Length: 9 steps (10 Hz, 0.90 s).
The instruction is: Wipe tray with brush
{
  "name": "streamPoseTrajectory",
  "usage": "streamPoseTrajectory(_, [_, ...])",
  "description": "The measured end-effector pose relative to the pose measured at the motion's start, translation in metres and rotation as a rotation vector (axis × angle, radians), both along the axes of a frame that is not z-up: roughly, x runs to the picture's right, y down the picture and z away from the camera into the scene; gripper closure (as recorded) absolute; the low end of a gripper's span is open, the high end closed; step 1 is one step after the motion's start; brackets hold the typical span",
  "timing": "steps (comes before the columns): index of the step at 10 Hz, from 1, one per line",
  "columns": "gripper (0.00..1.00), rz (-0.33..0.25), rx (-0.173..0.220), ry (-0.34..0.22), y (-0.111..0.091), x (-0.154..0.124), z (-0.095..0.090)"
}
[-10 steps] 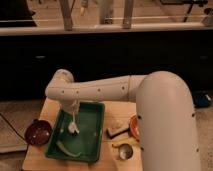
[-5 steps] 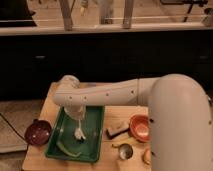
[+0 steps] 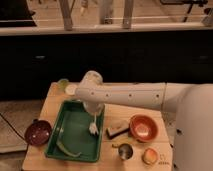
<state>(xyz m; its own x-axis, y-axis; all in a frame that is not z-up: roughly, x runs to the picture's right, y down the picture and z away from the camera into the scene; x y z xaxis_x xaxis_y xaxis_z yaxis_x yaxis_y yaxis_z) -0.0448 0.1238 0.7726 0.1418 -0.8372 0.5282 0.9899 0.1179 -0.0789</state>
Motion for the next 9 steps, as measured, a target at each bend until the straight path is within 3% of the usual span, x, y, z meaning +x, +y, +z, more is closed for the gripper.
streamPoseTrajectory(2, [1.00,0.013,0.004,-0.021,-0.010,-0.005,0.001])
streamPoseTrajectory(6, [1.00,0.009,-0.002,-0.116,-0.020,-0.063,-0.007])
streamPoseTrajectory(9, [1.00,0.002,-0.004,-0.160,-0.025,-0.073,-0.009])
